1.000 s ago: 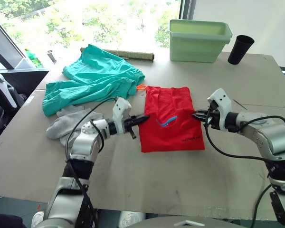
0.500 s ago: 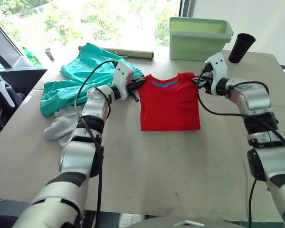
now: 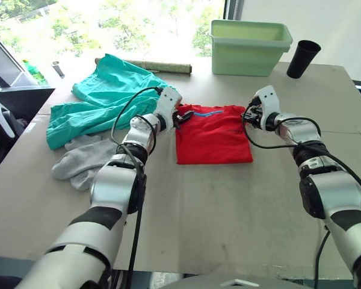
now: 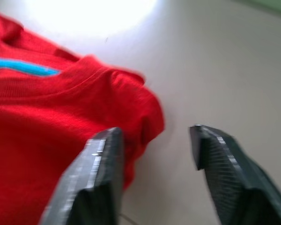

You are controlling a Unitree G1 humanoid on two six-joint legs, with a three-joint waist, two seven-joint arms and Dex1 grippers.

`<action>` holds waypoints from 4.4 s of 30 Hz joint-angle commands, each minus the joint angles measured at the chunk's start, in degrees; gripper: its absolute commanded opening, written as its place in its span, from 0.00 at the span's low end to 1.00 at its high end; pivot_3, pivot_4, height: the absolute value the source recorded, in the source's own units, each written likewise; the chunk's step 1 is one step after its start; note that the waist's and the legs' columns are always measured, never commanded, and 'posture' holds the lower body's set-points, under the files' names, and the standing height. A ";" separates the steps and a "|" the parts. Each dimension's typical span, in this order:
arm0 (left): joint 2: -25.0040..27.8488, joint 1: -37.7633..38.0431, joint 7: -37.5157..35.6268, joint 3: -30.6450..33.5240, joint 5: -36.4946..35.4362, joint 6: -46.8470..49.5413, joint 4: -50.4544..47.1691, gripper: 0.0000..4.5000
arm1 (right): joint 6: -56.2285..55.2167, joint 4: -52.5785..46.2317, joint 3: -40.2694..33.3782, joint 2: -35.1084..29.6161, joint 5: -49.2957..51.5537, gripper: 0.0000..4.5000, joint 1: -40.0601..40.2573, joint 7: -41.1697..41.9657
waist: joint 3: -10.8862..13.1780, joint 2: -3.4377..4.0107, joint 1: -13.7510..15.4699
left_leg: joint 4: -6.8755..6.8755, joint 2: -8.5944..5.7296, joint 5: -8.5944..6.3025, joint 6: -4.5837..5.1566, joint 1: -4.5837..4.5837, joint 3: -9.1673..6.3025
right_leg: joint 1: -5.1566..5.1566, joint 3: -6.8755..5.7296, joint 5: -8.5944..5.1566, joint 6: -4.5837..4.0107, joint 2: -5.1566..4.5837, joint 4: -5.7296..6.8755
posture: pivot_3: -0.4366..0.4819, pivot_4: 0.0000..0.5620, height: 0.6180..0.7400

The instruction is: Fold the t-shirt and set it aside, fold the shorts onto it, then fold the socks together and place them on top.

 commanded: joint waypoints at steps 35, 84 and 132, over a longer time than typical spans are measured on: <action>21.45 59.83 -12.68 7.45 -33.85 43.33 -100.10 1.00 | 33.29 -65.34 4.38 -0.94 -0.37 0.01 41.26 -10.98 | -0.20 -0.17 1.38 | -0.20 0.15 -0.03 0.03 0.88 -0.09 | 0.47 0.10 -0.15 -0.33 -0.35 0.14 | 0.48 0.27 1.00; 16.96 35.65 -6.99 -3.38 -17.82 28.91 -63.77 1.00 | 20.32 -96.01 -39.69 -19.36 22.28 0.78 69.62 10.24 | 0.07 -0.02 1.55 | -0.06 0.06 -0.21 0.34 0.96 0.00 | 0.57 0.69 -0.14 0.11 0.22 -0.10 | 0.48 0.27 1.00; 3.00 0.23 -42.03 -6.79 -1.41 18.55 -23.05 0.02 | 27.07 -107.48 -9.39 -10.45 21.70 0.79 62.77 -10.66 | 0.24 -0.53 1.45 | 0.68 -0.04 -0.29 0.47 0.07 -0.33 | 0.28 0.02 -0.11 0.13 0.06 0.09 | 0.48 0.27 1.00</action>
